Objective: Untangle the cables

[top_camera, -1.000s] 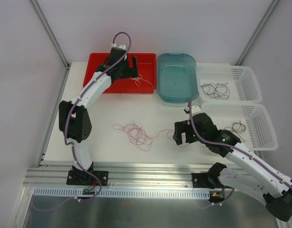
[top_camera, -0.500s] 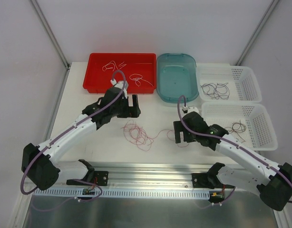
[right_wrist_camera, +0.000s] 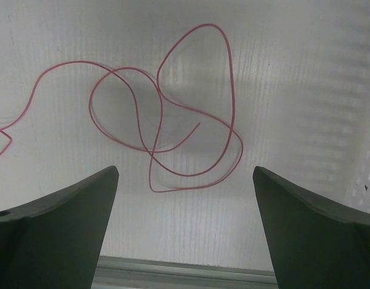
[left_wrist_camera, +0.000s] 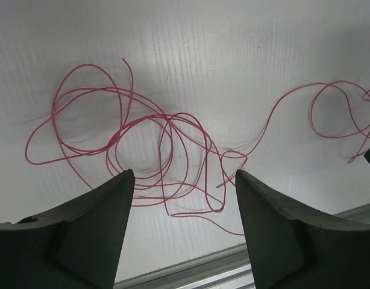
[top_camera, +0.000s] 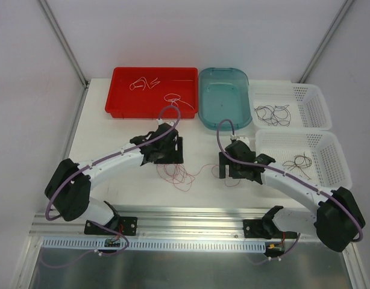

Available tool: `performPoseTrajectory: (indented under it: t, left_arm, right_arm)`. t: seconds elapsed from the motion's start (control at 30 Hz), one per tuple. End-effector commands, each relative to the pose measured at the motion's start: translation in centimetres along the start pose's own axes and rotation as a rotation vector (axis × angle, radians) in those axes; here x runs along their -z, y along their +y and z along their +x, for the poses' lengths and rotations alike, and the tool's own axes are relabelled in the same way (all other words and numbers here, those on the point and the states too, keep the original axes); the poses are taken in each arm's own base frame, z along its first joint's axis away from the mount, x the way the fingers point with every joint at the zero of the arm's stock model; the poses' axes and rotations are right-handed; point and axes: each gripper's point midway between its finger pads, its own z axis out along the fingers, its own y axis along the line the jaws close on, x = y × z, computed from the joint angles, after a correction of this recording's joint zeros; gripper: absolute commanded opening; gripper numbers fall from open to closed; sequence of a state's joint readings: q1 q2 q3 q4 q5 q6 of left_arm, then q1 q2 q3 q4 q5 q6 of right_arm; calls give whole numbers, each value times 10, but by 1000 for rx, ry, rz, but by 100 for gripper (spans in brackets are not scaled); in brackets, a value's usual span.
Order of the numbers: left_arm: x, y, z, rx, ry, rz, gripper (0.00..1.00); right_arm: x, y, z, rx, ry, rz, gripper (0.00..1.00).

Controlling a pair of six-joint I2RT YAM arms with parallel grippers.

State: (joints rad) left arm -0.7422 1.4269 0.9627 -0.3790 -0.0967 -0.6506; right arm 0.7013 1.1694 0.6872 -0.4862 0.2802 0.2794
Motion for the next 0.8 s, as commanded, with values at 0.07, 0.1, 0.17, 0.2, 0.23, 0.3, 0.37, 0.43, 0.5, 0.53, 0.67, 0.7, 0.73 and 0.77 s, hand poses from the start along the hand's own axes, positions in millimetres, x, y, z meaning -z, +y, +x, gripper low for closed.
performPoseTrajectory:
  t: [0.07,0.1,0.17,0.2,0.23,0.3,0.37,0.43,0.5,0.53,0.67,0.7,0.73,0.77]
  left_arm:
    - [-11,-22,1,15,9,5,60]
    - [-16,-20,5,20,23,-7,57]
    - [-20,-21,11,18,37,-15,49]
    - [-22,-20,14,17,45,-23,41]
    - [-23,-20,15,15,48,-22,38]
    - [-23,-19,17,10,54,-25,26]
    - [-22,-20,16,8,51,-21,17]
    - [-17,-19,13,1,38,-17,8]
    - [-12,-18,12,0,26,-15,3]
    - [-9,-18,10,-1,17,-13,0]
    - [-5,-13,12,-1,11,-22,0]
    - [-4,-12,12,-1,10,-25,0]
    - [-4,-10,13,-2,11,-28,0]
    - [-2,-9,13,-5,6,-32,0]
  right_arm:
    - [-13,6,-6,-27,-12,2,100]
    - [-15,6,-6,-29,-11,4,100]
    - [-18,6,-6,-21,-4,12,100]
    - [-20,6,-5,-19,-1,13,100]
    - [-21,8,-6,-14,-1,8,100]
    - [-24,8,-5,-6,9,14,100]
    - [-28,9,-6,-1,14,18,100]
    - [-32,10,-5,10,24,24,98]
    - [-37,12,-4,21,37,22,96]
    - [-39,14,-6,23,36,19,93]
    - [-47,21,-8,36,54,11,80]
    - [-48,23,-9,40,58,8,77]
    - [-50,24,-8,47,70,9,68]
    - [-51,26,-8,49,72,8,63]
